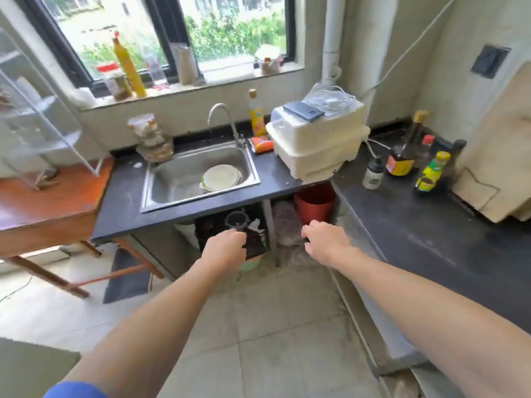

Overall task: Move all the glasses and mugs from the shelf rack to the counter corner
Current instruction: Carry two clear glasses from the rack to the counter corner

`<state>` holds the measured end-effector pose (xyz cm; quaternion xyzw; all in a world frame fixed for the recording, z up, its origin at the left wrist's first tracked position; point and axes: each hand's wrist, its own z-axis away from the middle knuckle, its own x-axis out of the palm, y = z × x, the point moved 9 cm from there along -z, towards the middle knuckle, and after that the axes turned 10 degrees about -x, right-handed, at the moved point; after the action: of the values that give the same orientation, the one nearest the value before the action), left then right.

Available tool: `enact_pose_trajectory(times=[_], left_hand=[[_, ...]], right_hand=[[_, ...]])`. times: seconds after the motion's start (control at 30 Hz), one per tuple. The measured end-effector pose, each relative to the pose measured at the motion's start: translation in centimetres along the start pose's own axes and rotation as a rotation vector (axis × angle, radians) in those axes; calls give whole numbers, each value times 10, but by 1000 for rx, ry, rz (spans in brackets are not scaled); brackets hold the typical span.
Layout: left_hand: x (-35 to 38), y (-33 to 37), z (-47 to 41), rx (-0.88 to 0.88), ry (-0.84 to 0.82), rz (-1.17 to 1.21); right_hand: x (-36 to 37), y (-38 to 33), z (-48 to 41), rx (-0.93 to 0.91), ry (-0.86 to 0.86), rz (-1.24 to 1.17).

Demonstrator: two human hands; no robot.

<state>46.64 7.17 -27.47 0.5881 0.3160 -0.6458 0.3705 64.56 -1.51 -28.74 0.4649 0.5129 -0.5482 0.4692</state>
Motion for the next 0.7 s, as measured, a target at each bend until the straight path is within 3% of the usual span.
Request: enact_pose_trajectory(times=[0.2, 0.43, 0.7], left_hand=[[-28, -197, 53, -348, 38, 78], [-45, -362, 79, -660, -20, 124], [-85, -528, 76, -973, 116, 151]], right_hand=[[-21, -177, -117, -327, 14, 23], [-12, -339, -244, -616, -33, -6], [-33, -502, -395, -881, 27, -35]])
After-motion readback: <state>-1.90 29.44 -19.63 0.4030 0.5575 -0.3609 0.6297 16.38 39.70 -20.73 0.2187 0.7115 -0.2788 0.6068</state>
